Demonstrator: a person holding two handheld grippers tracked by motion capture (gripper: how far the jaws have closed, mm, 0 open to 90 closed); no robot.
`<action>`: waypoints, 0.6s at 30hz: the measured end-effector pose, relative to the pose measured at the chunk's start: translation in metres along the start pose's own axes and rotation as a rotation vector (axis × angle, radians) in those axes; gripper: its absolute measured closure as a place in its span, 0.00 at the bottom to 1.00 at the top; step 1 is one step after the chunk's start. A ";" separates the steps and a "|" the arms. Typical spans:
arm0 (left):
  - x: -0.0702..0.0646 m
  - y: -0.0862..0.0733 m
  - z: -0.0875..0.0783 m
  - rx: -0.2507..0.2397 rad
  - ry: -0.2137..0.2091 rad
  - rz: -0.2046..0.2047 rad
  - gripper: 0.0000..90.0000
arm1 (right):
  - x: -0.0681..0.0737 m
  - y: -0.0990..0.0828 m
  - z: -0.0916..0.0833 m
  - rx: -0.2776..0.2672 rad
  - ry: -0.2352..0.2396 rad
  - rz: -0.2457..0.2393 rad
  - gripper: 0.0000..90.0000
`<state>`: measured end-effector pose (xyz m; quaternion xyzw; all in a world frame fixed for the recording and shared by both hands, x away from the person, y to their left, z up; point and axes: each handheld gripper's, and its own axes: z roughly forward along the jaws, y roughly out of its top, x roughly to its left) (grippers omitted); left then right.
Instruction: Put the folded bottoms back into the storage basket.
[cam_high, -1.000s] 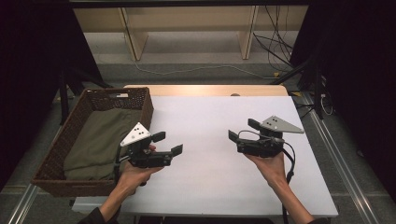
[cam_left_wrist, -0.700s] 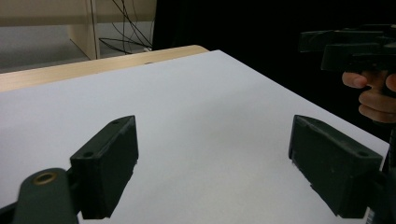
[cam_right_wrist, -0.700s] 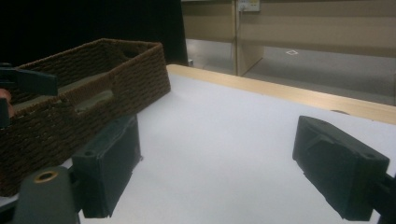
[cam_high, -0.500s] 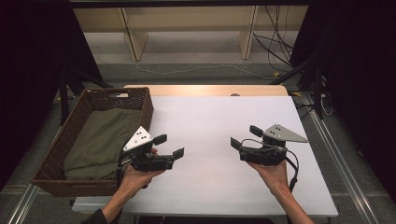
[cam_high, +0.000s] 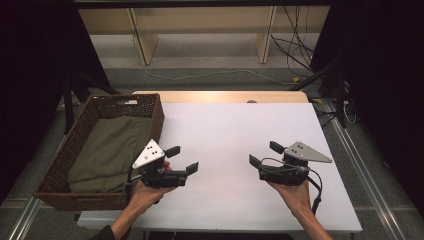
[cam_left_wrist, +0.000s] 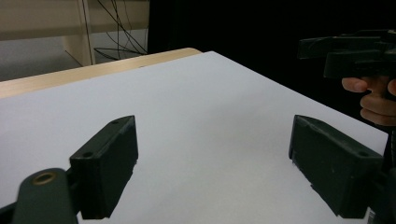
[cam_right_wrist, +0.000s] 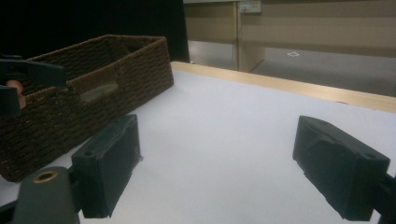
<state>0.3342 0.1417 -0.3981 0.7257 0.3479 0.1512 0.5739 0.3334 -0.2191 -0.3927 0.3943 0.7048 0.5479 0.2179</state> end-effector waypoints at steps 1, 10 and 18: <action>0.000 -0.001 0.000 0.001 0.001 0.003 0.17 | 0.000 -0.002 -0.001 0.005 0.007 0.001 0.18; -0.003 -0.005 -0.001 0.021 -0.016 0.010 0.17 | 0.003 -0.014 -0.007 0.012 -0.004 -0.014 0.17; -0.005 -0.009 -0.004 0.030 -0.025 0.010 0.17 | 0.005 -0.022 -0.010 0.018 -0.014 -0.018 0.17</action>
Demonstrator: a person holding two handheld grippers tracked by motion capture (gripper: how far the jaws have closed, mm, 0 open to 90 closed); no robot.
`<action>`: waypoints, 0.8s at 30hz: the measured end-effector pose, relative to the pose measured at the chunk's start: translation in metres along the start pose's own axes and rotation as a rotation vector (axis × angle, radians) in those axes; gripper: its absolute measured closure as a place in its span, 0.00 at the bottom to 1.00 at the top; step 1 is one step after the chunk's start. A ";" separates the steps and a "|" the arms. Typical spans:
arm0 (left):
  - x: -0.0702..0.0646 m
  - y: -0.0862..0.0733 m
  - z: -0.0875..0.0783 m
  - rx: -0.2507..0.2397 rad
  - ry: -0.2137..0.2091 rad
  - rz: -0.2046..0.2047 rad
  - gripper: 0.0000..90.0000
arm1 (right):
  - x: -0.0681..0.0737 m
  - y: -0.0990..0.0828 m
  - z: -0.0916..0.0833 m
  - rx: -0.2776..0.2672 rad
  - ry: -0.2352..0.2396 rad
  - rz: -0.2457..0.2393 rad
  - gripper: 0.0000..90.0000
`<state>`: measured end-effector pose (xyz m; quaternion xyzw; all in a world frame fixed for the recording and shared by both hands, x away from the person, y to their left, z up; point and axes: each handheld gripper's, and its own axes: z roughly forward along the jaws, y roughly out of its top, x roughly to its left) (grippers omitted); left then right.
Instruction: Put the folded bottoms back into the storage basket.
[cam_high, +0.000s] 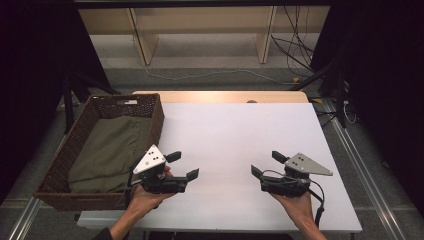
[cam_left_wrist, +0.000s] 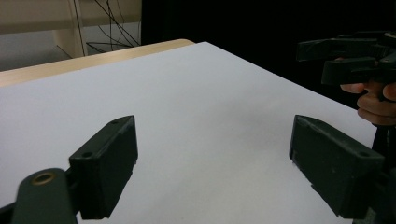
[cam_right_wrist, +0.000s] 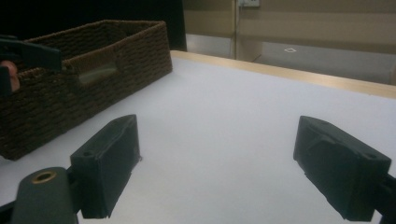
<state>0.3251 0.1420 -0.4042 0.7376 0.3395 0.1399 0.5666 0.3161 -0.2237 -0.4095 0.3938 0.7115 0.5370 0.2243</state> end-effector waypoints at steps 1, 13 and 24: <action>0.000 0.000 0.000 -0.002 -0.001 -0.003 0.17 | -0.001 -0.001 -0.001 -0.005 0.004 0.010 0.17; 0.000 -0.005 -0.001 0.005 -0.006 -0.027 0.17 | 0.003 -0.005 -0.009 -0.015 -0.003 0.002 0.17; 0.000 -0.005 -0.001 0.000 -0.004 -0.026 0.17 | 0.003 -0.003 -0.010 -0.030 -0.008 -0.003 0.17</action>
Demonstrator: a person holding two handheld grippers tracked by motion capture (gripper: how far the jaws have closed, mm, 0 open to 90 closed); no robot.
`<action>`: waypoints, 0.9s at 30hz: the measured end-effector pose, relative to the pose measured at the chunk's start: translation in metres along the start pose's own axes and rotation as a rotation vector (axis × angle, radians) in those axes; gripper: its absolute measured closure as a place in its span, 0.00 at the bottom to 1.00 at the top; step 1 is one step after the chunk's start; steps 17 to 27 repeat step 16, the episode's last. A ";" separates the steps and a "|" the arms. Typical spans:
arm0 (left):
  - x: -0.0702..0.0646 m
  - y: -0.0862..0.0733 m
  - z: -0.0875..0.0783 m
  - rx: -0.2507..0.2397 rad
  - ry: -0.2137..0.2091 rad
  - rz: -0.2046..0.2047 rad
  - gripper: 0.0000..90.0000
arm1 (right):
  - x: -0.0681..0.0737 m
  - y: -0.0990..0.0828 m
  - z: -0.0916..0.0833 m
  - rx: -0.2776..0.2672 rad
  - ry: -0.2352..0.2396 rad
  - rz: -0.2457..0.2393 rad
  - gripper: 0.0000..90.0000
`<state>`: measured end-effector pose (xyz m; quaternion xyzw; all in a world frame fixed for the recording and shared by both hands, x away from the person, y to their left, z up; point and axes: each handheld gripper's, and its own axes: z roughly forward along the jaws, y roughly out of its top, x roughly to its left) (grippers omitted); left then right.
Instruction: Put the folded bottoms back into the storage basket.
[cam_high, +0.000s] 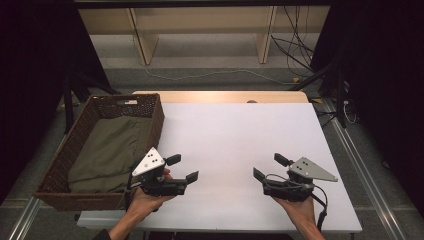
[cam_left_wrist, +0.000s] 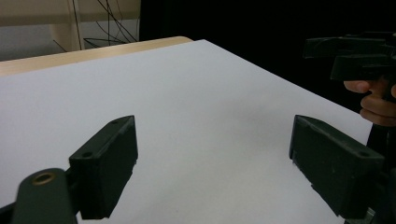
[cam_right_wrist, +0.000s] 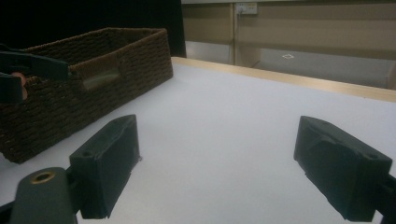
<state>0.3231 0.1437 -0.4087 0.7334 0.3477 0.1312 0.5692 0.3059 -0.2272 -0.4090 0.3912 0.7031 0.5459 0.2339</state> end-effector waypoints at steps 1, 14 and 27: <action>0.000 0.000 0.000 -0.003 0.000 -0.004 0.17 | 0.000 0.000 0.000 -0.002 0.000 0.001 0.17; 0.001 0.000 0.000 -0.008 -0.001 -0.012 0.17 | 0.000 0.001 0.000 -0.005 -0.005 -0.006 0.17; 0.002 0.000 0.000 -0.011 -0.004 -0.025 0.17 | 0.000 0.001 0.000 -0.005 -0.005 -0.006 0.17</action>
